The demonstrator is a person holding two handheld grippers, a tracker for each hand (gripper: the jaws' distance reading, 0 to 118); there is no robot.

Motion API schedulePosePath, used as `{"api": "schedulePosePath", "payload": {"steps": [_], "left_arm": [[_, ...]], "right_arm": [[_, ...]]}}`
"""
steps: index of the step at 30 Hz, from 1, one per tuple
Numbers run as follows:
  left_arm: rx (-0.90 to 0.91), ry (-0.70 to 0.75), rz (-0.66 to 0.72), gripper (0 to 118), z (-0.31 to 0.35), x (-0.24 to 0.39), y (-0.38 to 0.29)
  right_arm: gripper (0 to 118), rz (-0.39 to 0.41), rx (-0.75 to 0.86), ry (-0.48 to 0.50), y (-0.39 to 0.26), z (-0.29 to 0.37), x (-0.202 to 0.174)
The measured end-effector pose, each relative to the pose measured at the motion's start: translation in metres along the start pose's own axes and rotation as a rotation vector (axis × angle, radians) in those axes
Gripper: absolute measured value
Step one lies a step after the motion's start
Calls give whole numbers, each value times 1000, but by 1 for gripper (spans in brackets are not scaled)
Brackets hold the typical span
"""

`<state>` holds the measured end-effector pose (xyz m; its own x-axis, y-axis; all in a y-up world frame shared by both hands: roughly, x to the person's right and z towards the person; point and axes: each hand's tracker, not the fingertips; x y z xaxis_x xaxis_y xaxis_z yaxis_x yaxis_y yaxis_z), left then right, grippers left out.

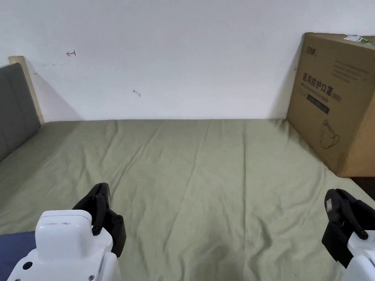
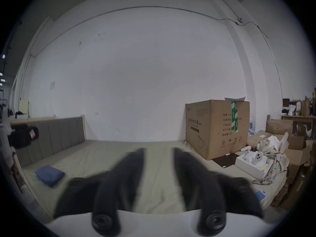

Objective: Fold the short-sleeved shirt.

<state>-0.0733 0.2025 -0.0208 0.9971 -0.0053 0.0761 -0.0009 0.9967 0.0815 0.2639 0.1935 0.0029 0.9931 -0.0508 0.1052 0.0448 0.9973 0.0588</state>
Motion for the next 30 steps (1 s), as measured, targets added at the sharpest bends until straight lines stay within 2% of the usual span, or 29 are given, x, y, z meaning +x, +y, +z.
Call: {"api": "schedulePosePath", "payload": {"steps": [2, 3, 4, 5, 8, 14, 21, 30], "left_arm": [[-14, 5, -7, 98, 0, -3, 3], [-16, 2, -6, 118, 0, -4, 4], [-7, -3, 1, 118, 4, -5, 4], [8, -6, 6, 118, 6, -7, 2], [4, 12, 12, 118, 6, -9, 1], [-22, -17, 41, 118, 2, -17, 4], [-53, 2, -13, 118, -4, -11, 1], [-58, -8, -1, 118, -4, -11, -2]], "right_arm": [[103, 6, -15, -12, 6, -4, -5], [118, 6, -21, -14, 5, -5, -7], [118, -5, 40, 53, 4, -3, -12], [118, 9, -1, 10, 1, -2, -11], [118, 45, 9, -10, 9, -1, -19], [118, 43, -1, 23, 10, -4, -21], [118, 59, -23, 50, 7, -6, -26], [118, 57, -40, 56, 7, -7, -28]]}}
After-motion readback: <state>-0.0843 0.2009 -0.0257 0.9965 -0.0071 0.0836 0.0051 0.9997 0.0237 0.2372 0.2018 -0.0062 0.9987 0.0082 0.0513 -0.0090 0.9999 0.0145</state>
